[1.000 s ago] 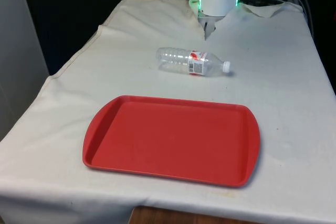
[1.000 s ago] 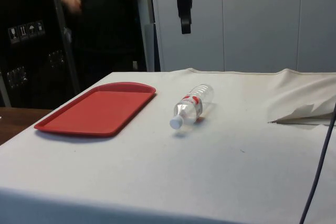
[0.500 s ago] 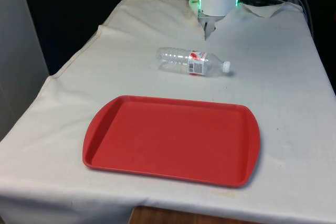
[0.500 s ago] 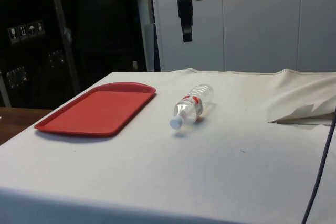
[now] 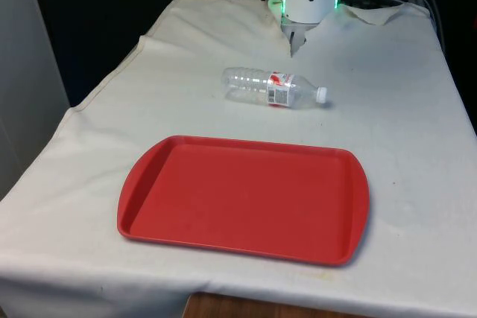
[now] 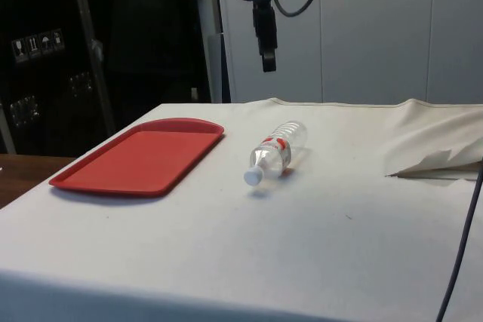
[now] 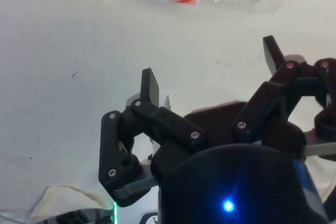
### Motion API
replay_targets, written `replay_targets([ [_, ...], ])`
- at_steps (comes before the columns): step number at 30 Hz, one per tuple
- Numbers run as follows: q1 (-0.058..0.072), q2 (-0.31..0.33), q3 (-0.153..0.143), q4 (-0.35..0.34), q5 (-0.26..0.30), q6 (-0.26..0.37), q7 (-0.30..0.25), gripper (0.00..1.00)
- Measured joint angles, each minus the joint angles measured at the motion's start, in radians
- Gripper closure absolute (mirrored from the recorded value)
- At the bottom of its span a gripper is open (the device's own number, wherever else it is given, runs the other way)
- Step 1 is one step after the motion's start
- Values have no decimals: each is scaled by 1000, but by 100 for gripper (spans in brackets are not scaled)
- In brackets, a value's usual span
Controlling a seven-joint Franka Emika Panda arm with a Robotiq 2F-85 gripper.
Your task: Place the bottle upright on the tray.
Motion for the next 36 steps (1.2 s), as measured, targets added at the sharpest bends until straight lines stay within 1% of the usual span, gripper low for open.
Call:
replay_targets([
  [16, 1, 37, 4, -5, -34, 32, -7, 0],
  [21, 1, 48, 2, -7, -44, 37, -22, 0],
  [36, 0, 48, -2, -11, -72, 36, -63, 0],
])
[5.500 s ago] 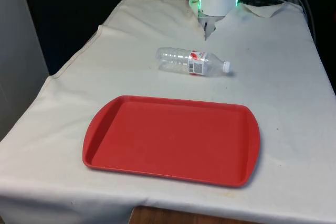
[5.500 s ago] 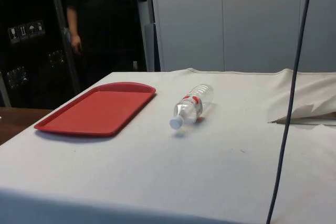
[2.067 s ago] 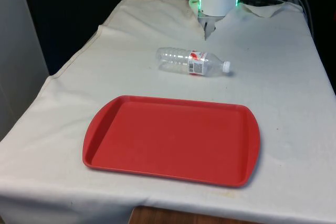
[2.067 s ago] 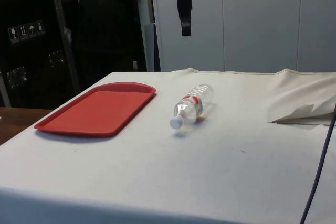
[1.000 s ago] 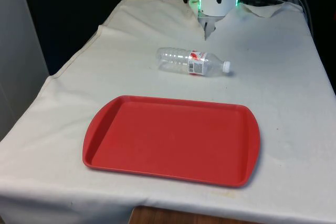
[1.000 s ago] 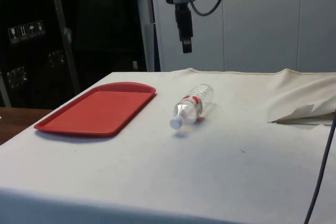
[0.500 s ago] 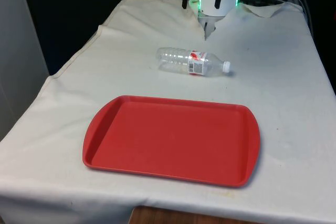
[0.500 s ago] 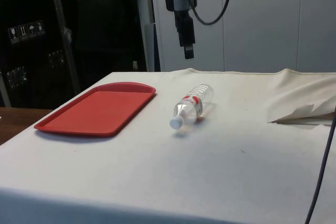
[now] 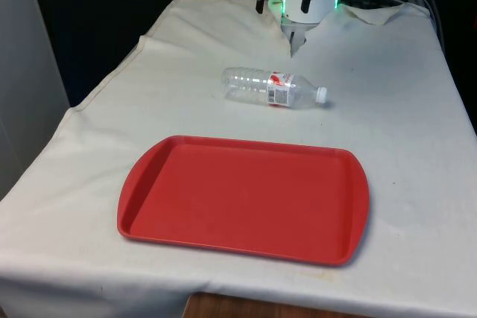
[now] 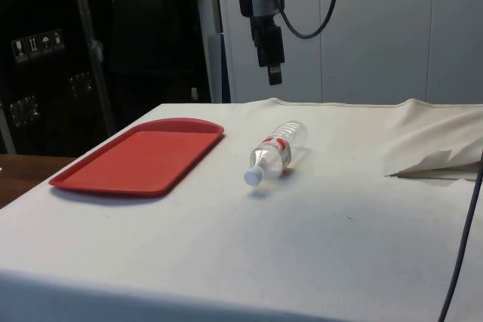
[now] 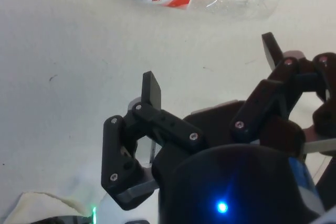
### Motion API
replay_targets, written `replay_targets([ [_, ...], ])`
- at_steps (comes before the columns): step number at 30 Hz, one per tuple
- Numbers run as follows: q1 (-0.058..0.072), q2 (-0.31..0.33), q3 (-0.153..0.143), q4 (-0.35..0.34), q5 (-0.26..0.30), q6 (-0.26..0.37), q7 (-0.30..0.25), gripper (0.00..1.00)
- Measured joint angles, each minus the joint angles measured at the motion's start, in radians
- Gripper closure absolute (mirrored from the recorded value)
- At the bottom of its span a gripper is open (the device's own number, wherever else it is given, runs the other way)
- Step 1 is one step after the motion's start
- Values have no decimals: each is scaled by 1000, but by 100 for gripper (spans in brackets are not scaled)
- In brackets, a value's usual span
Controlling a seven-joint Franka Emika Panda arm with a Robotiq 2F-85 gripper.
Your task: Place the bottle upright on the tray.
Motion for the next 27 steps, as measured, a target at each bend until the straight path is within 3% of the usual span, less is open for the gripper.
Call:
replay_targets([
  [27, -2, 47, -41, -11, -7, 33, -166, 0],
])
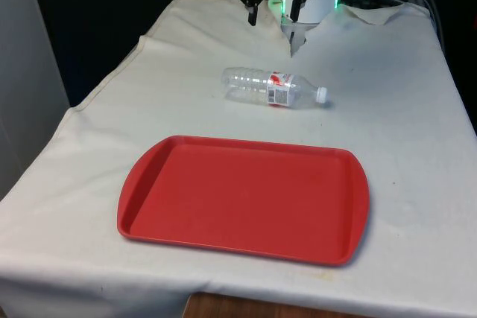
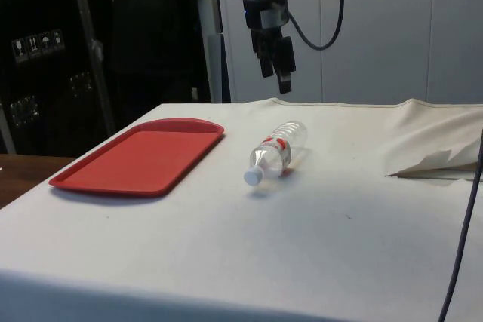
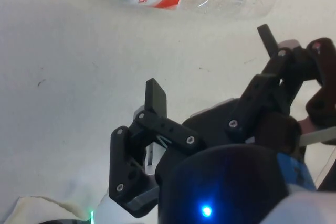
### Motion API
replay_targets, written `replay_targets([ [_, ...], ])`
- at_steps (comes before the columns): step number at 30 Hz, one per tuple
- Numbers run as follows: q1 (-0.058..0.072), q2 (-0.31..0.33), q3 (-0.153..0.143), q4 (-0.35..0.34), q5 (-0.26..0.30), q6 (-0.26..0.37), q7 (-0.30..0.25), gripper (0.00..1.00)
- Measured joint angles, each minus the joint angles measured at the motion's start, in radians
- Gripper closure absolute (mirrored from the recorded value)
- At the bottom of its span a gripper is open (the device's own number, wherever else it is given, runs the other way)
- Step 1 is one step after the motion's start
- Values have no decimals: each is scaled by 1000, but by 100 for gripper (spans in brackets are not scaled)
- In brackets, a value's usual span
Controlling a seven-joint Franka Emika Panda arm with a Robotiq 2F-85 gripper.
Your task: Place the bottle upright on the tray.
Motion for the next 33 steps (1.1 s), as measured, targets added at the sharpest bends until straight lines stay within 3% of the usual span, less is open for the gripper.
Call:
replay_targets([
  [18, 1, 23, 1, -2, -51, 3, -44, 0],
  [33, 4, 51, 9, -2, -138, -3, -46, 0],
])
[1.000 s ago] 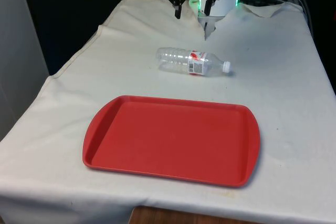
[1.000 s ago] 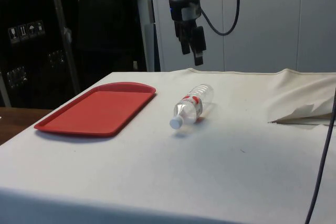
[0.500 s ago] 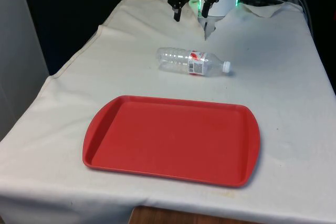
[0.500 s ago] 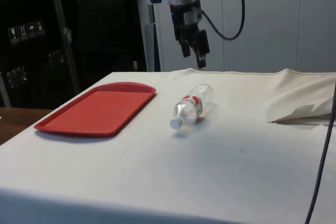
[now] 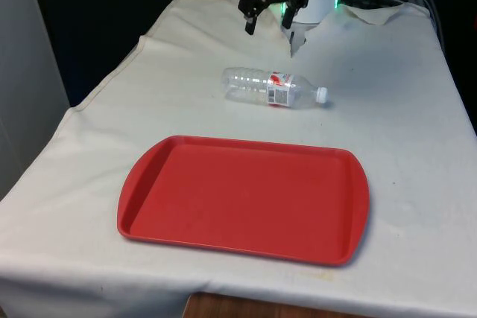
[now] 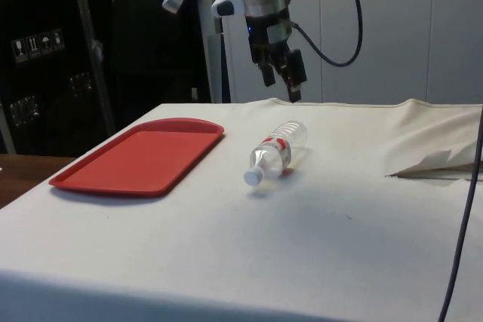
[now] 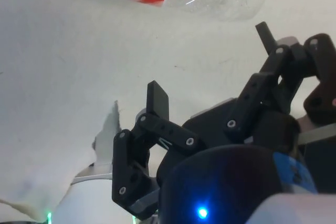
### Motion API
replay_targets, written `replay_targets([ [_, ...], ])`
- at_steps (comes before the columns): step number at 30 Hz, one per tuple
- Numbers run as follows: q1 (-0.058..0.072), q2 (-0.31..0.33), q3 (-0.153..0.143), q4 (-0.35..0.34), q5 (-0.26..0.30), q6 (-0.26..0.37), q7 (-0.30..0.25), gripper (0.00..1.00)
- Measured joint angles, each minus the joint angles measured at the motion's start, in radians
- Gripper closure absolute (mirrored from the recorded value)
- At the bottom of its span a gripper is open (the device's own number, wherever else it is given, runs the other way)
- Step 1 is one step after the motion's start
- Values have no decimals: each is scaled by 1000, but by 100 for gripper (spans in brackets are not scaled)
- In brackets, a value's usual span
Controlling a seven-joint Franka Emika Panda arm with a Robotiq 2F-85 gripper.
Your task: Place the bottle upright on the tray.
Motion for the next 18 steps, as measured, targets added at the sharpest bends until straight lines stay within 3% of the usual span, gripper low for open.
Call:
replay_targets([
  [18, 4, 40, 19, 21, -77, -29, 6, 0],
])
